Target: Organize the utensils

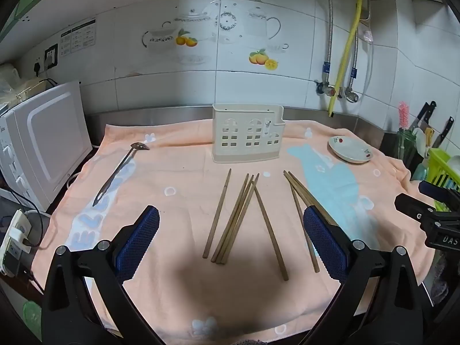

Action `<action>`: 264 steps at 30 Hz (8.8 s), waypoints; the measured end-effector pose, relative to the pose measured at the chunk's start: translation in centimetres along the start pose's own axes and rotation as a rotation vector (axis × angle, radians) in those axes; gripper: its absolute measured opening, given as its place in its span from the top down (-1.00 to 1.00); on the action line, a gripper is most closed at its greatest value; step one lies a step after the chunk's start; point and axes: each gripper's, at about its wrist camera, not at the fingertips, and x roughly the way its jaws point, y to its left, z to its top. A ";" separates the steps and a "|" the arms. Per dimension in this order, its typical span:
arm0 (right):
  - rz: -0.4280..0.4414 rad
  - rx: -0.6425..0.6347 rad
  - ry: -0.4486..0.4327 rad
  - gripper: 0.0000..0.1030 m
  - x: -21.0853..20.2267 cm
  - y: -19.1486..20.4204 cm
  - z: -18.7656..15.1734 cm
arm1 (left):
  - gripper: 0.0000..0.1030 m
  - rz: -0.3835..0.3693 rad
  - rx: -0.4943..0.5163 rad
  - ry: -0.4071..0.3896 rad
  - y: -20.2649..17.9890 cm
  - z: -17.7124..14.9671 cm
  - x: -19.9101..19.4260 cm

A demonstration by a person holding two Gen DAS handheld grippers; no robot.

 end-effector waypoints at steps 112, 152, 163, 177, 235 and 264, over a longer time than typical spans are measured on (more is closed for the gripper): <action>0.008 -0.007 0.038 -0.89 1.4 0.6 -0.4 | -0.90 0.040 0.011 0.047 0.1 -0.4 0.9; 0.018 -0.047 0.158 -0.88 7.0 1.4 -2.9 | -0.90 0.063 -0.034 0.213 3.3 -3.1 6.7; 0.010 -0.061 0.207 -0.88 9.3 0.8 -3.7 | -0.61 0.059 -0.039 0.263 5.3 -3.1 9.7; -0.013 -0.041 0.247 -0.61 11.2 -2.1 -4.3 | 0.19 -0.001 -0.005 0.347 5.3 -3.5 14.6; -0.035 -0.159 0.315 0.84 15.9 -1.4 -5.7 | 0.77 -0.073 0.018 0.383 5.0 -4.0 17.4; 0.011 -0.093 0.085 0.87 10.0 -1.5 -0.5 | 0.89 -0.152 0.060 0.271 2.9 0.5 12.8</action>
